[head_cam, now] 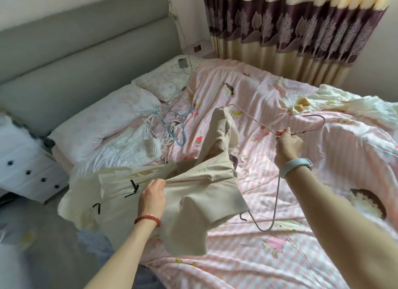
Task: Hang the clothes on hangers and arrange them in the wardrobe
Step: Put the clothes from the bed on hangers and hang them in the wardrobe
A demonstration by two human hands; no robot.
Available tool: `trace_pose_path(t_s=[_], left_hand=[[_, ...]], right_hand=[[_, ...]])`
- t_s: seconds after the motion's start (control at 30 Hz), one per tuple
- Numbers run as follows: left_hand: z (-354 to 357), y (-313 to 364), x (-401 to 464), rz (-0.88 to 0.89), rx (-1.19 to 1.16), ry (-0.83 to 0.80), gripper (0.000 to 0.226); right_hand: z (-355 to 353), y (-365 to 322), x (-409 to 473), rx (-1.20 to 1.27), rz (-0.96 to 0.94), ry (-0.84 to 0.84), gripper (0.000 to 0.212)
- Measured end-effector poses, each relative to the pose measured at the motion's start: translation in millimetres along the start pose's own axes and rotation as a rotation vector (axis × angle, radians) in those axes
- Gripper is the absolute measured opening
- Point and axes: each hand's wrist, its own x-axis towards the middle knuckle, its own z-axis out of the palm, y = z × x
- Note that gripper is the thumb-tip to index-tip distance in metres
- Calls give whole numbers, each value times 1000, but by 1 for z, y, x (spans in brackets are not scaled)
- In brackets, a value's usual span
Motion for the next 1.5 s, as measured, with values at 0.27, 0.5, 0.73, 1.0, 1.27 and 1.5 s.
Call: trace_pose_path(t_s=[0.27,0.5,0.73,1.0,1.27,1.5], left_hand=[[14,-24,-8,-237,266,-301,31],[21,67,48,100,-131,-165,70],[17,173,90,116,-324,-212,78],[-60,273,137,344,-345,202,13],[-148,300,147,452,-491,430,3],[-127,185,86,324,-338,169,9]], right_hand=[[40,2,-71,-253,-426,-430,33],[28,-38,-80,-305,-632,-447,30],[11,-143,-54,-331,-883,-343,27],[23,-261,-67,-280,-1110,-233,30],[40,-332,-109,-179,-1213,-154,33],[46,-231,-126,-273,-1052,-469,29]])
